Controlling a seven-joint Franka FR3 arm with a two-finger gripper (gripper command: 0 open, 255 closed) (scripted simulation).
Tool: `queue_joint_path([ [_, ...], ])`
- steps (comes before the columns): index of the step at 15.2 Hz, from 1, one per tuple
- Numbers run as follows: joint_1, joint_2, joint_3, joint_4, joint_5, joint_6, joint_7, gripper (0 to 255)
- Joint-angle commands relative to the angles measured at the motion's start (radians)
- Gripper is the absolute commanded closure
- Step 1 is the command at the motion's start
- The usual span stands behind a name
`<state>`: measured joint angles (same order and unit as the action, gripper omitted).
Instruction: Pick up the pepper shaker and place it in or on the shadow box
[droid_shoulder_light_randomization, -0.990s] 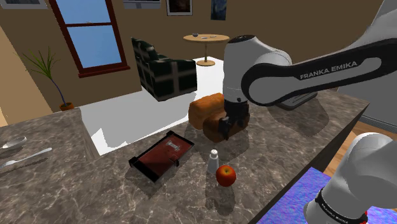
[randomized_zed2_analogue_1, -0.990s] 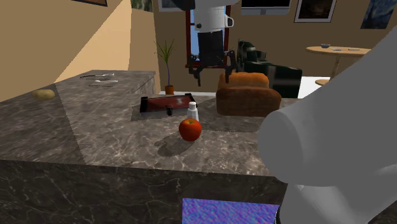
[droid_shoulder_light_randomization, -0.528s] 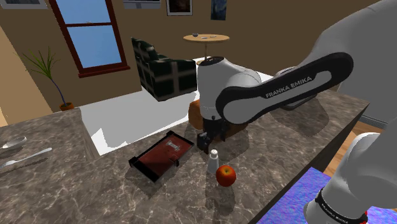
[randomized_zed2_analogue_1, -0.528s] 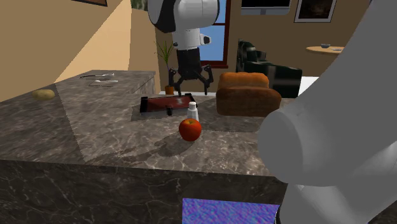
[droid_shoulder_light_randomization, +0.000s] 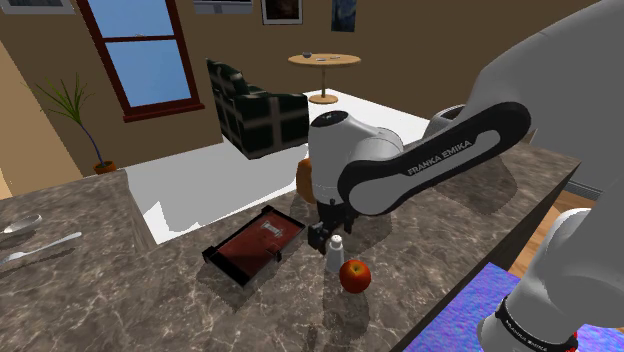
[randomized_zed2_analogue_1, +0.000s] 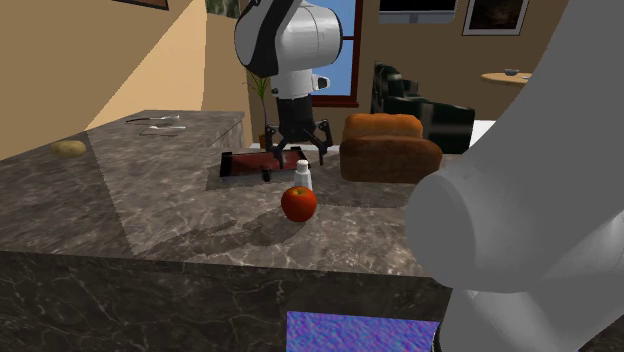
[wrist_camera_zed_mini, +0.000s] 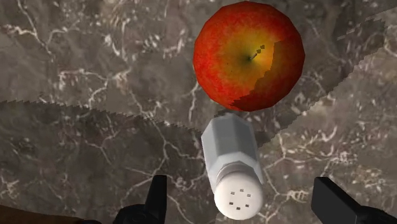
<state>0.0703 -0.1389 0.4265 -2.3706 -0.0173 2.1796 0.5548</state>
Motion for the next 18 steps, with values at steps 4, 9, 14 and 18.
queue_joint_path([
  [4, -0.001, 0.008, 0.001, -0.005, -0.004, 0.013, 0.003, 0],
  [9, -0.001, 0.008, 0.001, -0.005, -0.004, 0.013, 0.003, 255],
  [14, -0.001, 0.009, 0.001, -0.004, -0.004, 0.013, 0.003, 255],
  [18, 0.000, 0.000, 0.000, 0.002, 0.000, -0.001, -0.001, 255],
])
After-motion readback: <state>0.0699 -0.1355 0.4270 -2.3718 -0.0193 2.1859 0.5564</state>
